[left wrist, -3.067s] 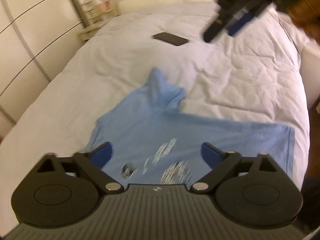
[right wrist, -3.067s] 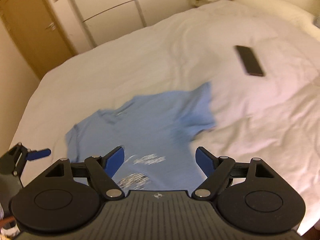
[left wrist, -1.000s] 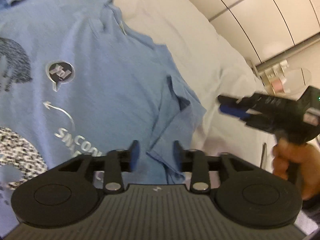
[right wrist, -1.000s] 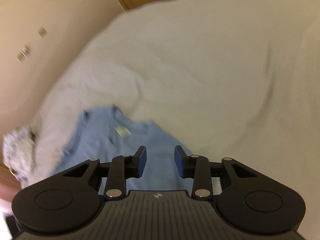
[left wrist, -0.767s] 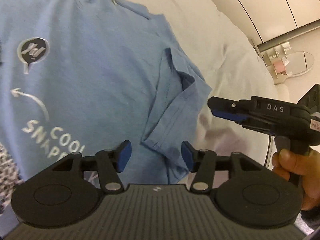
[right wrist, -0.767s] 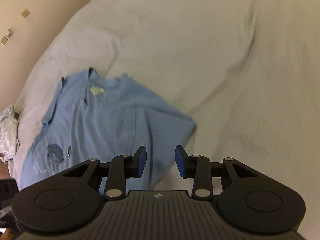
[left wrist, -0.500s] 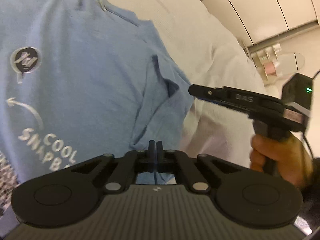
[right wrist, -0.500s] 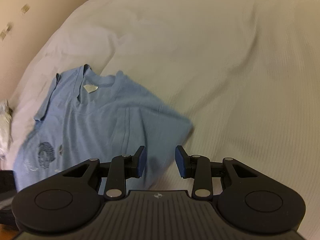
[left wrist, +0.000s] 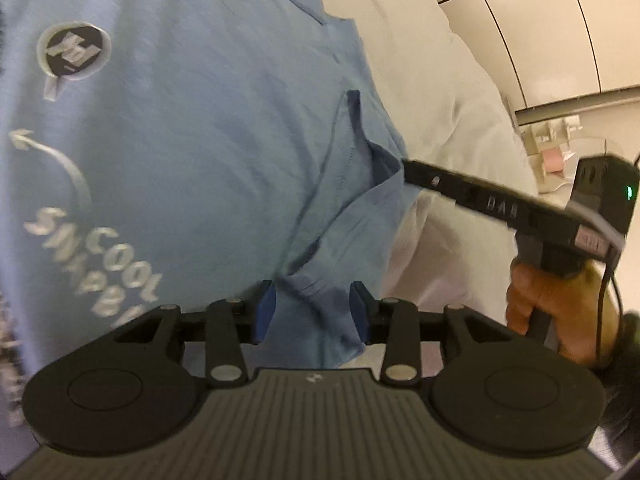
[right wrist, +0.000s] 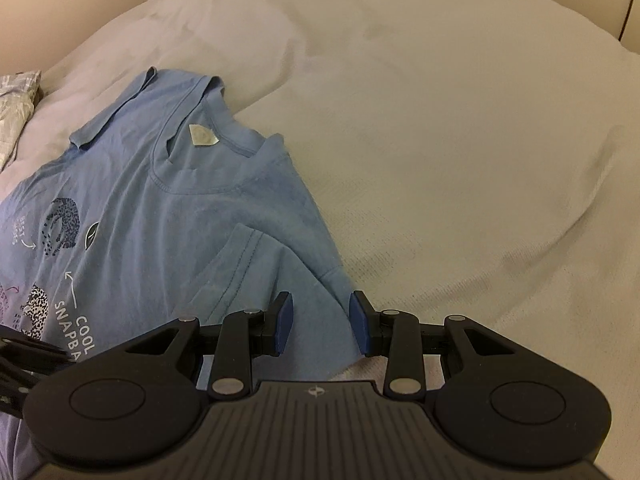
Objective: Fold clothes
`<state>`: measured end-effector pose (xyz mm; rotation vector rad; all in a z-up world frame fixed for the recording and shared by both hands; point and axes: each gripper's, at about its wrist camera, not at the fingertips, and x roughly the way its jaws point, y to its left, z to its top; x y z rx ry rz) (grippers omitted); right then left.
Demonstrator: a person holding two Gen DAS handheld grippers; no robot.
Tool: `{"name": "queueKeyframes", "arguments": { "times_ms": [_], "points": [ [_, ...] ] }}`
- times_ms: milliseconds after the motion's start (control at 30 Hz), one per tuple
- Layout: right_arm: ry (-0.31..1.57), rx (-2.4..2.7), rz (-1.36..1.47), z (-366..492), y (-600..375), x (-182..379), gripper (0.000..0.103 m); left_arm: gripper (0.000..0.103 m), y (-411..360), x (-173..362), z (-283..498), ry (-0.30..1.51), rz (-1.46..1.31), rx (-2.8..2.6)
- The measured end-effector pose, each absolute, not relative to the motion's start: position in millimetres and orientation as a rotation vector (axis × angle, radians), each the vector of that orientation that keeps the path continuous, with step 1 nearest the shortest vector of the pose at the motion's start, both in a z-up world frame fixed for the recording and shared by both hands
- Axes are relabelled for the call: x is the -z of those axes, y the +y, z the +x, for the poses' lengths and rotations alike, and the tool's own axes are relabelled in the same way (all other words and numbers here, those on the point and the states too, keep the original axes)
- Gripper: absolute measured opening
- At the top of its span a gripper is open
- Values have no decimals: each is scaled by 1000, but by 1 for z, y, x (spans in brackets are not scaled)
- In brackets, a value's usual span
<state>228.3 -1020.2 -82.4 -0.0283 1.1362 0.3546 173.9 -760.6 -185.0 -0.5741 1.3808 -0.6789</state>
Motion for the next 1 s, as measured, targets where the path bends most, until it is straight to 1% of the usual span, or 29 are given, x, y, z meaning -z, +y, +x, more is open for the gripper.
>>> {"name": "queueKeyframes", "arguments": {
  "times_ms": [33, 67, 267, 300, 333, 400, 433, 633, 700, 733, 800, 1000],
  "points": [
    [1138, -358, -30, 227, -1021, 83, 36, 18, -766, 188, 175, 1395, -582, 679],
    [1143, -364, -34, 226, -1021, 84, 36, 0, -769, 189, 176, 1404, -572, 678],
    [1162, -395, -49, 222, -1024, 89, 35, 0, -738, 167, 166, 1330, -575, 649],
    [1161, -393, -39, 223, -1026, 90, 30, 0, -732, 168, 164, 1334, -579, 634],
    [1160, -389, -29, 224, -1028, 90, 28, 0, -727, 172, 164, 1341, -581, 619],
    [1158, -377, -5, 226, -1031, 92, 7, 0, -723, 180, 167, 1360, -596, 616],
    [1153, -365, 1, 227, -1033, 92, 6, 0, -722, 184, 168, 1370, -603, 616],
    [1099, -277, -4, 225, -1041, 81, 6, 2, -722, 176, 166, 1368, -531, 640],
    [1081, -247, 25, 220, -1045, 74, 10, 2, -721, 167, 163, 1337, -486, 664],
    [1078, -239, 50, 215, -1046, 72, 14, 3, -723, 163, 161, 1325, -464, 687],
    [1075, -250, 111, 202, -1043, 68, 15, 3, -728, 158, 159, 1301, -417, 730],
    [1121, -378, 181, 175, -1009, 77, 14, 3, -745, 182, 165, 1332, -355, 757]
  ]
}}
